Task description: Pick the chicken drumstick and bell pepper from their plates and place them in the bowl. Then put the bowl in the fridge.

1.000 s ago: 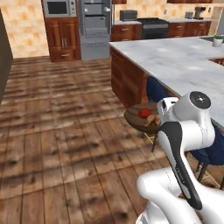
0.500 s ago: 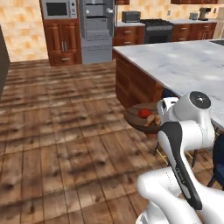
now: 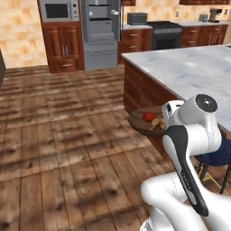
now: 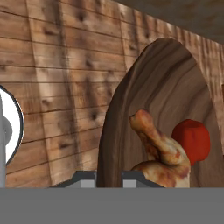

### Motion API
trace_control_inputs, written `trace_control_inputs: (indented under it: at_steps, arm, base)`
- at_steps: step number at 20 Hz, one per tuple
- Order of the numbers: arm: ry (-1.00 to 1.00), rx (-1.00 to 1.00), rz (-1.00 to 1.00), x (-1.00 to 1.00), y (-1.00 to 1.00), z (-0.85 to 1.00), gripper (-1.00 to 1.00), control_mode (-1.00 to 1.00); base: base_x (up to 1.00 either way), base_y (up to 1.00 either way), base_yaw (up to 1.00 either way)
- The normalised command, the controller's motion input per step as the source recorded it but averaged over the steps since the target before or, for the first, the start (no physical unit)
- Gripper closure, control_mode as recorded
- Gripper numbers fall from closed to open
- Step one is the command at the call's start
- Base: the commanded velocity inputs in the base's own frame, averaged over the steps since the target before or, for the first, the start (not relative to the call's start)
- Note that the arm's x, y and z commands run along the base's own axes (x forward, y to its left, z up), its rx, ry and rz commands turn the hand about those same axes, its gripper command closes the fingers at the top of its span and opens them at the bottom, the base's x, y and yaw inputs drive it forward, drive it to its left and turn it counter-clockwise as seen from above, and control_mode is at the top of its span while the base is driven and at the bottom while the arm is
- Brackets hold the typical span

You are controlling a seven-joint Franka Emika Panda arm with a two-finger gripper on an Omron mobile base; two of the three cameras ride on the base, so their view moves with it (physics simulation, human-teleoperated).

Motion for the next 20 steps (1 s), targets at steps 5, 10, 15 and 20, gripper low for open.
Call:
trace_control_inputs:
  at_steps: [5,10,15,20]
  arm:
    - [0.00,0.00,0.00,0.00,0.00,0.00,1.00,1.00]
    - [0.00,0.00,0.00,0.00,0.00,0.00,1.00,1.00]
    - [0.00,0.00,0.00,0.00,0.00,0.00,1.00,1.00]
    - [0.00,0.00,0.00,0.00,0.00,0.00,1.00,1.00]
  base:
    - [0.83,0.33,-0.04]
    - [0.81,0.33,-0.04]
    - [0.78,0.32,-0.04]
    - [0.77,0.27,-0.05]
